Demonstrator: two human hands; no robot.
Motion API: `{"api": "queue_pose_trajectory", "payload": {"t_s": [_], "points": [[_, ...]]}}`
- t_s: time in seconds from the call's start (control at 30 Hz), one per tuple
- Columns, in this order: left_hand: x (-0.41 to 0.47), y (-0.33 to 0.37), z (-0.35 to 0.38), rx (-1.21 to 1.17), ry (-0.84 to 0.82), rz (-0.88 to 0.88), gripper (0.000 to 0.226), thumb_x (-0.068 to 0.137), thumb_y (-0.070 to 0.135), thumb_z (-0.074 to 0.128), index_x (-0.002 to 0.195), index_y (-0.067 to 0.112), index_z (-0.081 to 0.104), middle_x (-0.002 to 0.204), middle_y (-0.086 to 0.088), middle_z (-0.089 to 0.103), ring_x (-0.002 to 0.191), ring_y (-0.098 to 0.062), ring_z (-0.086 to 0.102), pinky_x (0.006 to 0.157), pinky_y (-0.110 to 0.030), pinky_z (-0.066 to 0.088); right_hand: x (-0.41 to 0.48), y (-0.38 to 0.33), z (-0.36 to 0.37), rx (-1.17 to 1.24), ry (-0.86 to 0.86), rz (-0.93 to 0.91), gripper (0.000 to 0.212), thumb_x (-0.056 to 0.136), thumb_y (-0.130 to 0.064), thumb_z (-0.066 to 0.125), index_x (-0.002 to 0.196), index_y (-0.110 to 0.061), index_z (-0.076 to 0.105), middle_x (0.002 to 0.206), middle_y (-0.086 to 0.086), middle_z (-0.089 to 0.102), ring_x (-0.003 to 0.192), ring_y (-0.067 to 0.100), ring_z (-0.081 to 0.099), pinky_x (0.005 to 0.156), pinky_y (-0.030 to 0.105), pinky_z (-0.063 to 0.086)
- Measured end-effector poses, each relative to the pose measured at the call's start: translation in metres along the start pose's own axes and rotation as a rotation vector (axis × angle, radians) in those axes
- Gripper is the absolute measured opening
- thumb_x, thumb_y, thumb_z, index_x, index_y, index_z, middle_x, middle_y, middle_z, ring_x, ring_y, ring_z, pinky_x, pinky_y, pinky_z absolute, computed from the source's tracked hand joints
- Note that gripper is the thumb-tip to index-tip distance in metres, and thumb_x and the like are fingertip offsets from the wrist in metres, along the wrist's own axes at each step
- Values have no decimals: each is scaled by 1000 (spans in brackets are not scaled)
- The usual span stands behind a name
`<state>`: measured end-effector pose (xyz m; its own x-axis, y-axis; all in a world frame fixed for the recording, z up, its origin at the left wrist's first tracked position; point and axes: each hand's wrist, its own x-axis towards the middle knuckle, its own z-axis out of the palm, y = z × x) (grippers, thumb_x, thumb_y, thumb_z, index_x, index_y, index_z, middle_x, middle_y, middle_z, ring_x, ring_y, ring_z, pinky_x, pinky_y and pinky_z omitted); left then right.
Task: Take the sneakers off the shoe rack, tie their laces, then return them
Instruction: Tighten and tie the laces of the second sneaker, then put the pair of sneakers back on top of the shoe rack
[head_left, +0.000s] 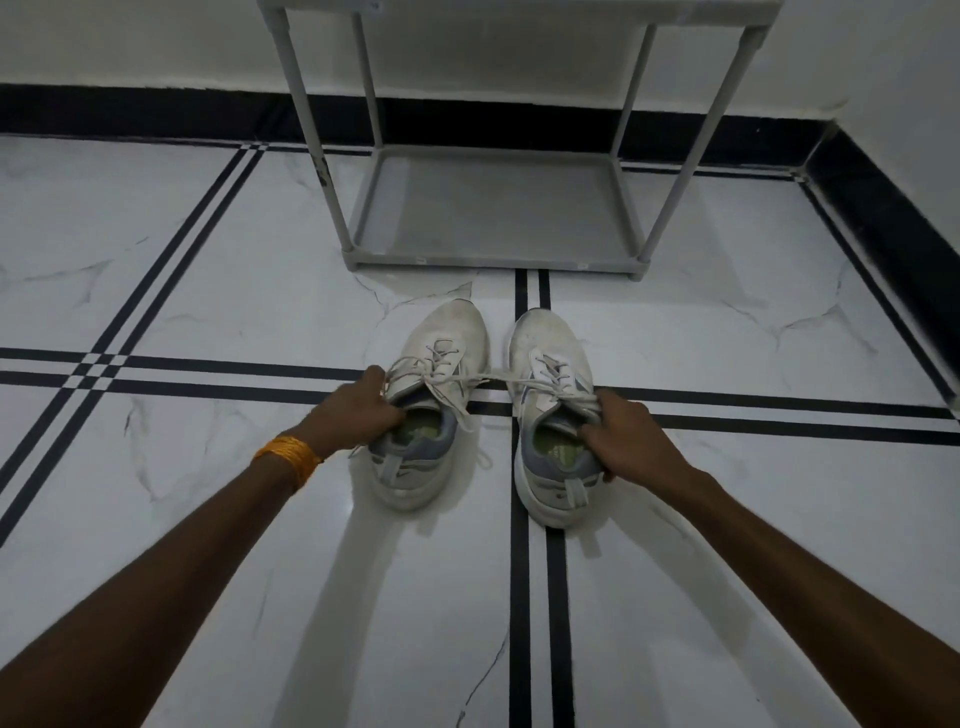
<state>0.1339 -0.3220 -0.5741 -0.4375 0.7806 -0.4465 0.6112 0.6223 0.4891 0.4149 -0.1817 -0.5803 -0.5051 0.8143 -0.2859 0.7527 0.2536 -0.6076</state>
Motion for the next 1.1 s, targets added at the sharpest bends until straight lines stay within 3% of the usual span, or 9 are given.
{"api": "queue_pose_trajectory", "payload": {"t_s": [0.1, 0.23, 0.3, 0.43, 0.63, 0.73, 0.83, 0.93, 1.1], "points": [[4, 8, 18, -103, 84, 68, 27, 88, 21, 57, 111, 10, 46, 100, -13, 62, 84, -27, 57, 61, -30, 42, 4, -5, 14, -39, 107, -132, 19, 92, -15, 51, 106, -3, 55, 98, 16, 64, 77, 31, 64, 65, 45, 58], [-1, 21, 40, -186, 197, 184, 20, 91, 13, 50, 110, 7, 46, 96, -12, 61, 83, -31, 58, 64, -32, 40, -2, 3, 18, -51, 207, -223, 25, 92, -14, 45, 111, -2, 55, 99, 12, 62, 88, 28, 60, 73, 27, 42], [-11, 30, 47, -213, 230, 251, 26, 91, 12, 48, 117, 9, 45, 102, -9, 62, 85, -27, 59, 70, -31, 45, -9, 4, 9, -62, 183, -223, 39, 89, -20, 40, 121, -2, 53, 109, 13, 63, 96, 28, 60, 80, 29, 46], [-39, 62, 31, -290, 270, 254, 30, 94, 12, 47, 123, 4, 44, 107, -9, 63, 84, -19, 56, 65, -11, 38, -31, -11, -23, -12, 169, -239, 44, 88, -17, 39, 128, -3, 50, 115, 13, 63, 101, 27, 59, 89, 35, 50], [-99, 124, -49, -339, 271, 261, 43, 93, 24, 43, 132, 6, 40, 114, -10, 64, 91, -20, 60, 71, -12, 44, -73, -79, -108, 37, 181, -215, 42, 87, -17, 38, 124, -1, 50, 110, 13, 62, 95, 25, 58, 83, 32, 46], [-134, 163, -102, -355, 281, 281, 46, 90, 26, 41, 133, 9, 39, 119, -8, 63, 98, -21, 62, 80, -21, 50, -97, -122, -169, 61, 169, -209, 41, 89, -19, 38, 126, -4, 49, 109, 10, 61, 95, 24, 58, 83, 38, 50], [-161, 203, -156, -373, 273, 285, 45, 91, 24, 41, 134, 11, 39, 118, -4, 63, 97, -17, 62, 77, -14, 48, -112, -165, -229, 96, 161, -202, 44, 88, -23, 35, 125, -5, 49, 108, 8, 60, 95, 23, 58, 82, 41, 50], [-179, 251, -223, -370, 279, 278, 47, 90, 24, 41, 135, 13, 37, 117, -6, 65, 97, -23, 64, 79, -27, 51, -114, -215, -296, 119, 172, -169, 45, 88, -25, 34, 126, -6, 49, 109, 7, 61, 96, 22, 59, 84, 41, 51], [-170, 315, -313, -307, 319, 290, 48, 91, 17, 44, 138, 11, 34, 110, -12, 67, 86, -28, 64, 72, -31, 50, -80, -278, -380, 122, 180, -127, 44, 87, -25, 35, 127, -11, 48, 110, 5, 62, 97, 23, 60, 85, 45, 51]]}}
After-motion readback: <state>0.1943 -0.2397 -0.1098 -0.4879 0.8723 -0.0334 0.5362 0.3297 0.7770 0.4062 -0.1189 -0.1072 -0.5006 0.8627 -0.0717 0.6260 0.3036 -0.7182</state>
